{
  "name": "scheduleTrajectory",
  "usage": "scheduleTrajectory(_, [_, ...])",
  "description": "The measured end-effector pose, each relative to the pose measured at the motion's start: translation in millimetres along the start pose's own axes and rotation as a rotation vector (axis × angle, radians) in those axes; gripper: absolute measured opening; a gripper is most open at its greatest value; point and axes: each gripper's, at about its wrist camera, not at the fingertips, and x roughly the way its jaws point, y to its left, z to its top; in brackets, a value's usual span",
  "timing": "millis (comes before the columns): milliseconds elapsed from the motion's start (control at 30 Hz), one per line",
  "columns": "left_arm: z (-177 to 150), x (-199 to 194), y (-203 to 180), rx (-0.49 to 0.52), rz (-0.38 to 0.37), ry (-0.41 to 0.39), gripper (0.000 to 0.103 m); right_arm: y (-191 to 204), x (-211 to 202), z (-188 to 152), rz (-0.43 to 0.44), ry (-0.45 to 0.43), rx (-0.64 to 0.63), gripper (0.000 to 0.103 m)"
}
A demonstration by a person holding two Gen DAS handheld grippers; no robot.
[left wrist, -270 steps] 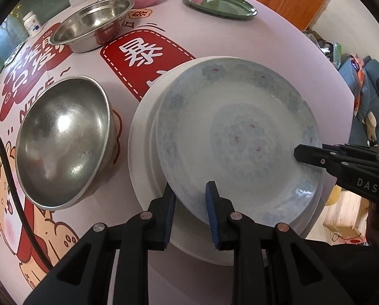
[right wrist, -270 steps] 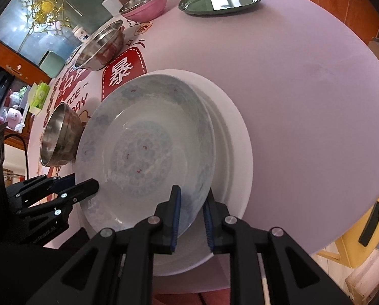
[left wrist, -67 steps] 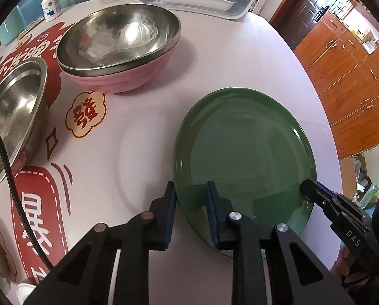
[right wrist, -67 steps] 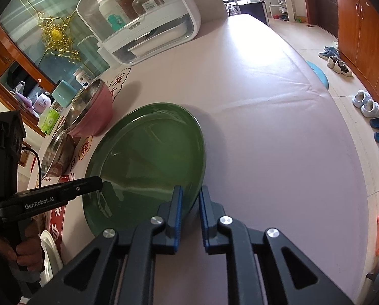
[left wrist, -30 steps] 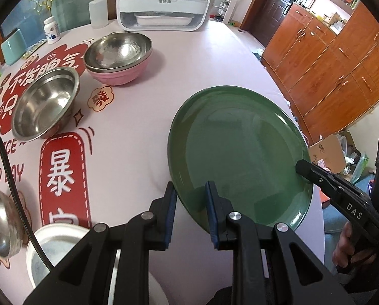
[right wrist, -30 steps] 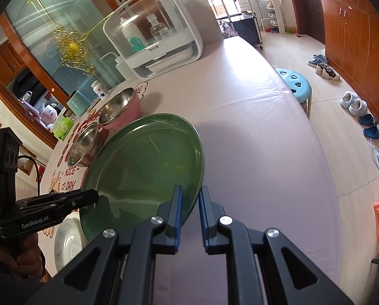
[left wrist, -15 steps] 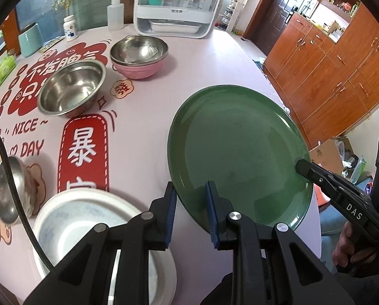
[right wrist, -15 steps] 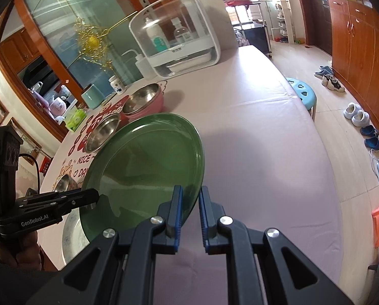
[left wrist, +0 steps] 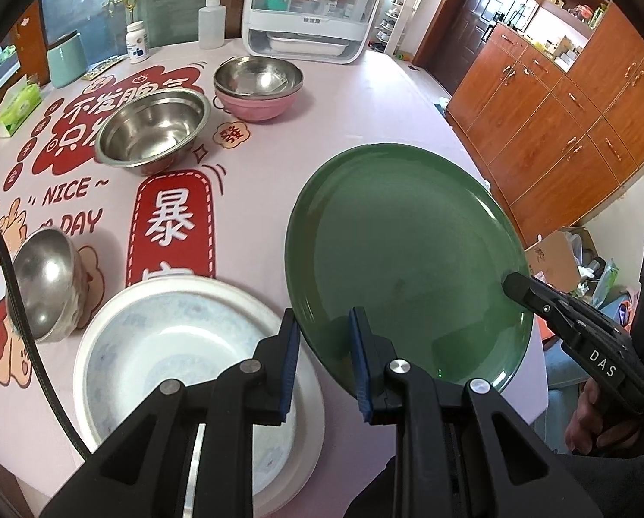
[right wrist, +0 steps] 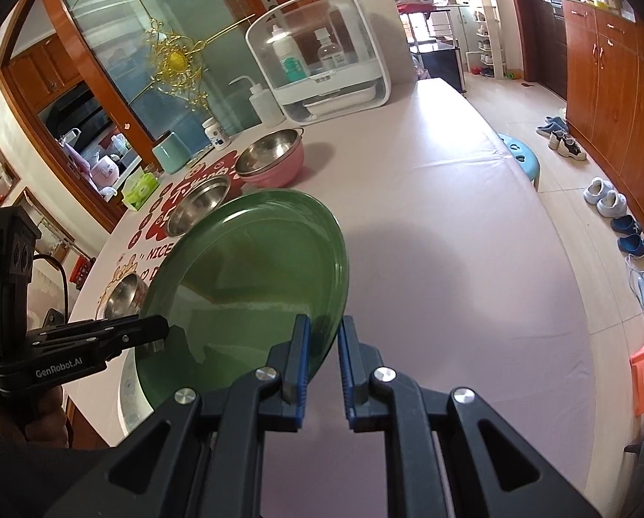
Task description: Organize plates and bowls
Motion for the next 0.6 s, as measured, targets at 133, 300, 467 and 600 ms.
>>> scheduleTrajectory(133, [-13.3, -8.4, 11.3, -0.004, 0.002, 0.005, 0.021, 14.1, -2.1, -12.8, 0.006, 0.010, 0.001, 0.012])
scheduleTrajectory(300, [-30.2, -17.7, 29.5, -0.020, 0.011, 0.019, 0.021, 32.9, -1.4, -26.4, 0.016, 0.030, -0.008, 0.012])
scheduleTrajectory(467, [-46.1, -27.0, 44.8, -0.031, 0.029, 0.039, 0.021, 51.5, 3.0, -41.2, 0.032, 0.052, -0.004, 0.012])
scheduleTrajectory(600, [-57.6, -33.5, 57.7, -0.036, 0.045, 0.057, 0.021, 64.0, 7.7, -51.7, 0.047, 0.068, 0.001, 0.012])
